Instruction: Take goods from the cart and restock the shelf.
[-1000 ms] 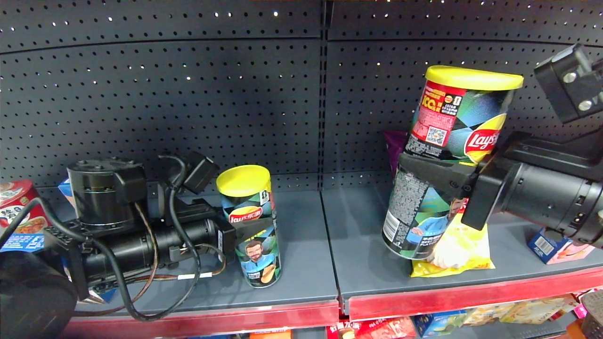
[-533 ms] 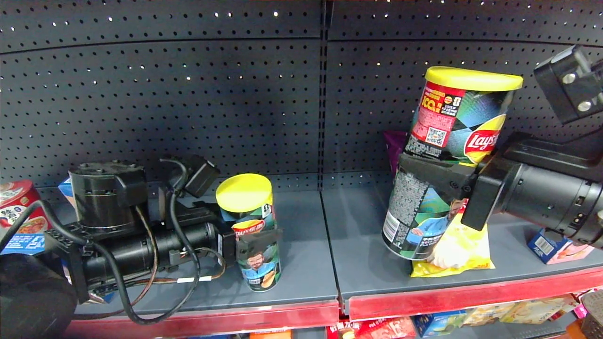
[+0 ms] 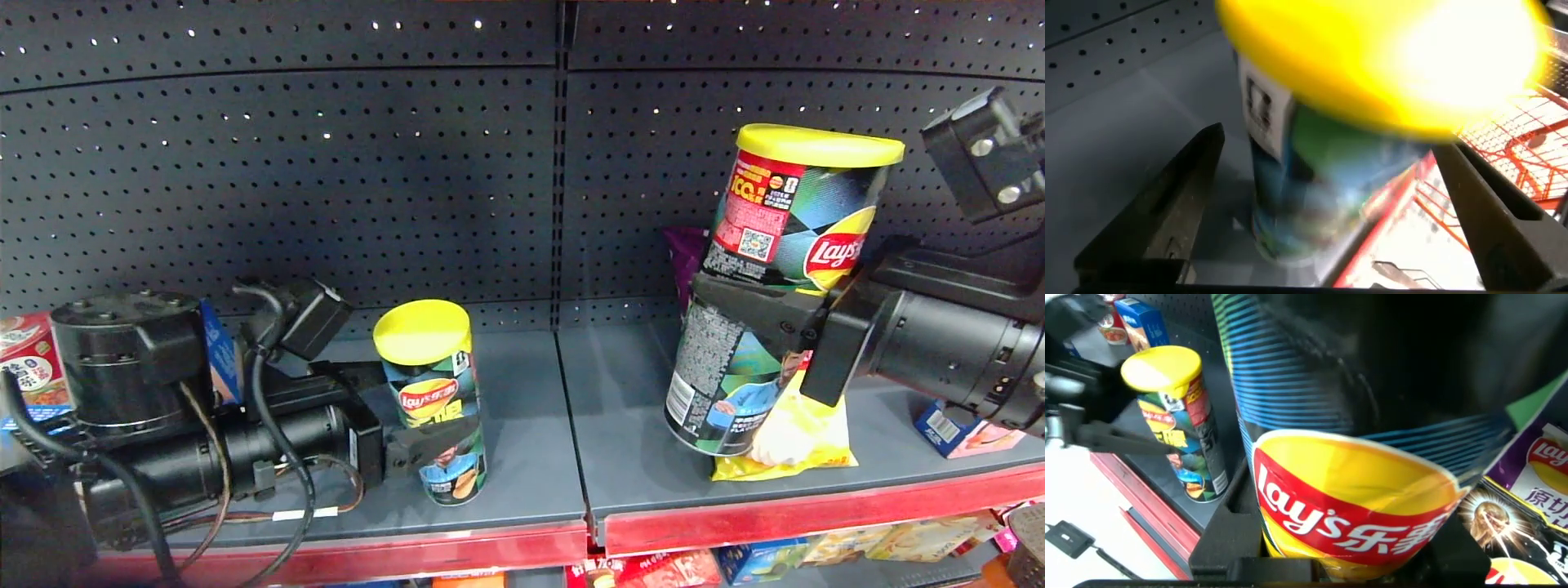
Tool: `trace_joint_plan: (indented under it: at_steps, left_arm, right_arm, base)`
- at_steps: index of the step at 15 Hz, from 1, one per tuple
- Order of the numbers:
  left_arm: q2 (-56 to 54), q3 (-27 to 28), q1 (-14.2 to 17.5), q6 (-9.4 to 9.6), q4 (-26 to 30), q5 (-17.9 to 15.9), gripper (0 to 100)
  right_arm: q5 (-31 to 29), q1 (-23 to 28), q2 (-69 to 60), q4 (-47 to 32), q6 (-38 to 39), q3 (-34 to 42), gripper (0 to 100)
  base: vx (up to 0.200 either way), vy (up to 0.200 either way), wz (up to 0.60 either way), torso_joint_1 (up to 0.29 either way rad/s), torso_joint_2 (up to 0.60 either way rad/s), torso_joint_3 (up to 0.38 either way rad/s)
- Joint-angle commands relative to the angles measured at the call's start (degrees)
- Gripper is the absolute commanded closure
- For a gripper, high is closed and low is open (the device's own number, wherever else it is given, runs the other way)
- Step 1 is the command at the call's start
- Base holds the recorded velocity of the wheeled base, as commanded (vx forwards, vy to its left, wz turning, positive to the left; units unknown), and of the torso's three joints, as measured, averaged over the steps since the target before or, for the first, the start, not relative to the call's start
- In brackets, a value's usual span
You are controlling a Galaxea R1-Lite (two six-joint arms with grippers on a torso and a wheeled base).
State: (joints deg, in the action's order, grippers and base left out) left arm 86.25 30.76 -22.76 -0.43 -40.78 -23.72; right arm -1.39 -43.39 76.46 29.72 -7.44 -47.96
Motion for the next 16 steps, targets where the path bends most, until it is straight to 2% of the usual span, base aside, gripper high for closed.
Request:
trace_joint_plan:
  at_steps: [1,5,10,13,15,16]
  left_arm:
    - [-5.4,-3.2,0.2,0.08,0.1,0.0,0]
    - [-11.1,-8.3,0.8,0.34,0.1,0.1,0]
    - [-20.3,-12.5,5.9,0.16,0.2,0.3,0]
    - [-31.1,-19.5,6.9,0.34,0.3,1.3,0]
    - [-39.7,-25.1,9.8,0.25,0.6,3.5,0]
    - [-44.7,-29.4,13.9,0.08,0.7,3.6,0]
  right_arm:
    - [0.0,0.0,0.0,0.1,0.0,0.1,100]
    - [0.0,0.0,-0.1,0.0,0.0,0.4,100]
    - [0.0,0.1,0.2,0.1,0.0,0.6,100]
    - [-0.1,0.3,0.2,1.4,0.0,2.0,100]
    - [0.1,0.4,0.1,3.5,0.0,4.4,100]
    - [0.1,0.5,-0.2,3.9,0.0,5.2,100]
  base:
    - [0.0,0.0,0.0,0.0,0.0,0.0]
    - [0.0,0.0,0.0,0.0,0.0,0.0]
    - [0.0,0.0,0.0,0.0,0.0,0.0]
    - [0.0,0.0,0.0,0.0,0.0,0.0]
    - [0.0,0.0,0.0,0.0,0.0,0.0]
    - [0.0,0.0,0.0,0.0,0.0,0.0]
